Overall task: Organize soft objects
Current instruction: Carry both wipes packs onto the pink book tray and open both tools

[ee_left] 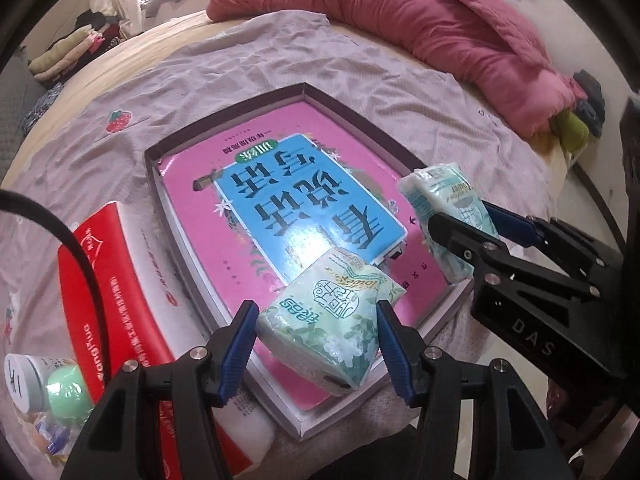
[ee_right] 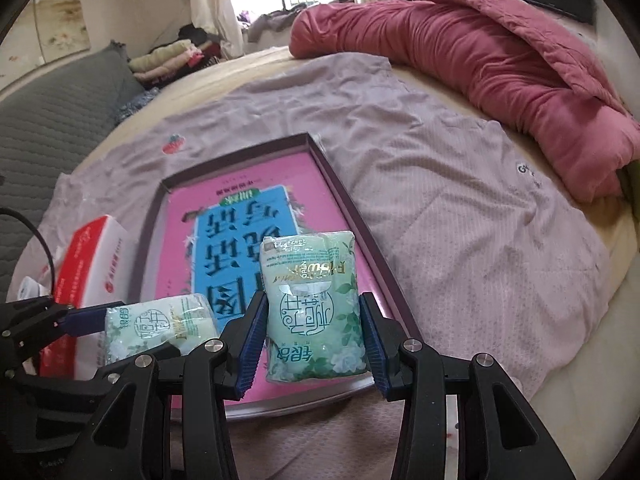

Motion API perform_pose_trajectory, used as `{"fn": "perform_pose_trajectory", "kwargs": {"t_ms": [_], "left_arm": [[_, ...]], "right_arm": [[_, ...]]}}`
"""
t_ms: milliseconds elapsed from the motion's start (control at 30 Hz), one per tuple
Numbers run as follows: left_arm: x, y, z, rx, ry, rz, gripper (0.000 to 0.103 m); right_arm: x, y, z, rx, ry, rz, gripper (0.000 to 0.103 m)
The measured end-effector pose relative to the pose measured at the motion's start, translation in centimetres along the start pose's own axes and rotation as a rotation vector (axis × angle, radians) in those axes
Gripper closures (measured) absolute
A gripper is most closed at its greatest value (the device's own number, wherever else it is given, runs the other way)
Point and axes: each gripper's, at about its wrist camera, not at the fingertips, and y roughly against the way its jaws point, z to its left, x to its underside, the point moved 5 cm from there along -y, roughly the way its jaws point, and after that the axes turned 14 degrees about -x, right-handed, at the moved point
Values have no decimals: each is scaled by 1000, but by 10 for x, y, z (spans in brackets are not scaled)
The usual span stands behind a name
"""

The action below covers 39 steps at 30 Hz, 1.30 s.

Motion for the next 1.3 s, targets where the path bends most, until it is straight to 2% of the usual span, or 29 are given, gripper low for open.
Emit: {"fn": "perform_pose_trajectory", "kwargs": {"t_ms": [233,367,567,733,1000,1300], "left_arm": [[5,-9,-5,-9,-20,21,44],[6,-9,-7,-20,-34,18,44],[6,-9,-7,-24,-41,18,44],[6,-10,-12,-41,-62,22,44],[12,-11,-23,-54,-108,45,44],[15,-10,-24,-57,-121,57,40]], "right_arm": [[9,-20,-8,28,-9,77,55],[12,-26,-11,40,-15,91,54],[12,-25,-12,34,-22,73,53],[9,-11,-9,26,-17,20,45],[5,18,-17,37,-52,-52,44],[8,32,-17,41,-62,-72,43]]}}
